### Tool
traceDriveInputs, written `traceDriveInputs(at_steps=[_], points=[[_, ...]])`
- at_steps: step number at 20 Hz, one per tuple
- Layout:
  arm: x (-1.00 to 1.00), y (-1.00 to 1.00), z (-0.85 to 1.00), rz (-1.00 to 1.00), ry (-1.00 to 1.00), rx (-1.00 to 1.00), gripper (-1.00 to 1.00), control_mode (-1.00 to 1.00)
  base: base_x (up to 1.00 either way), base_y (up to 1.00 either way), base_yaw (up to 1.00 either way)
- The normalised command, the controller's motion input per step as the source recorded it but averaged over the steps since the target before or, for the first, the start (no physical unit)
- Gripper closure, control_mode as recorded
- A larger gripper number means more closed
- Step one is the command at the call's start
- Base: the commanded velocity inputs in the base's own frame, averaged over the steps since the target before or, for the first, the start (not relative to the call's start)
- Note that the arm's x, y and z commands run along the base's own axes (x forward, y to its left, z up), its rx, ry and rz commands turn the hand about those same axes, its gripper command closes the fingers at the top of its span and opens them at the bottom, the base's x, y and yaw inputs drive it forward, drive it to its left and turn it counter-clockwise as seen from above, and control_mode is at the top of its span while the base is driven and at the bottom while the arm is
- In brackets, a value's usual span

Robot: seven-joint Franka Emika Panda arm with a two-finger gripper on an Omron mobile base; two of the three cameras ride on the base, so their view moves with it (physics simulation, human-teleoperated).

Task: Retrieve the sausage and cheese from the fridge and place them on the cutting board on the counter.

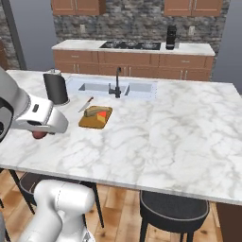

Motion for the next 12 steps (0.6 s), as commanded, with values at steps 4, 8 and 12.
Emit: traceDriveInputs(at_steps=[4, 8, 12], points=[[0.14, 0.16, -0.07, 0.05, 0.11, -0.06, 1.00, -1.00, 0.00, 0.00, 0.00], [0.50, 0.26, -0.01, 0.17, 0.27, -0.11, 1.00, -1.00, 0.00, 0.00, 0.00], [0.84, 0.36, 0.00, 0.07, 0.27, -0.10, 1.00, -1.00, 0.00, 0.00, 0.00]])
